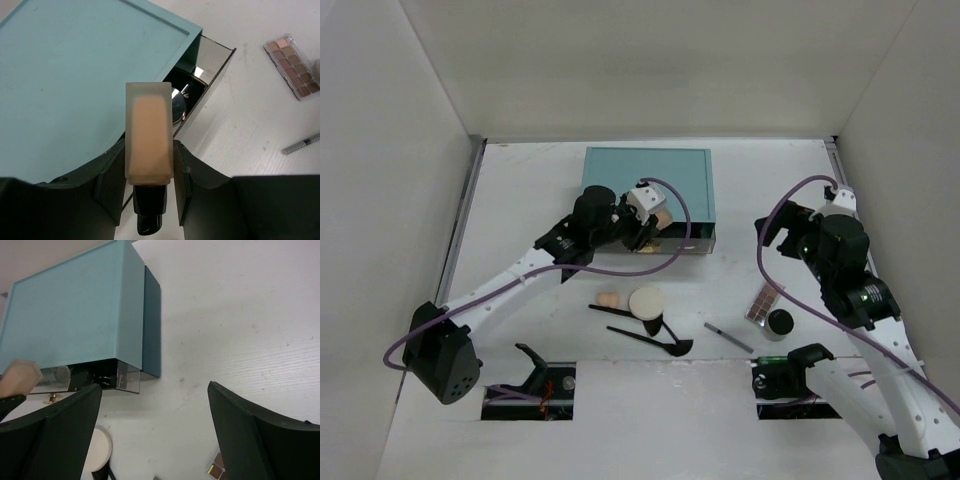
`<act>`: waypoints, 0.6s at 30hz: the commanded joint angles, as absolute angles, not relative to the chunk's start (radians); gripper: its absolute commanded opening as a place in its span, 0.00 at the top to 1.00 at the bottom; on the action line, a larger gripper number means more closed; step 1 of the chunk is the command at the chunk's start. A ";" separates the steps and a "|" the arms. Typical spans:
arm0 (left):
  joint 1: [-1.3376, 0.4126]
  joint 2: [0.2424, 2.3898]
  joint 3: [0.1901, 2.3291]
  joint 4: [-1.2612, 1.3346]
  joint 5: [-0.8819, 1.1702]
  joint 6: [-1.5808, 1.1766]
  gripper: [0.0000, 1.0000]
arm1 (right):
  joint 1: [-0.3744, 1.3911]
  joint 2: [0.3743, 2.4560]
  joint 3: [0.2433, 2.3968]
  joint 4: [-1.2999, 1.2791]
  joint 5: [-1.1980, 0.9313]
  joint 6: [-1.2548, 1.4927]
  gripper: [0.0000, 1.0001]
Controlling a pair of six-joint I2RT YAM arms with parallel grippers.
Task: Organize the makeup
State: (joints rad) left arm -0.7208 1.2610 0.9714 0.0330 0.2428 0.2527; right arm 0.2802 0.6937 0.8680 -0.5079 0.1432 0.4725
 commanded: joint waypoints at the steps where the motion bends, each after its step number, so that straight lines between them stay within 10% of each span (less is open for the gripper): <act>1: -0.653 1.239 0.973 0.112 0.529 0.354 1.00 | 0.278 0.687 0.865 -0.454 0.115 0.472 0.08; 18: -0.490 1.342 0.994 0.043 0.821 0.569 1.00 | 0.265 0.631 0.831 -0.454 0.051 0.486 0.08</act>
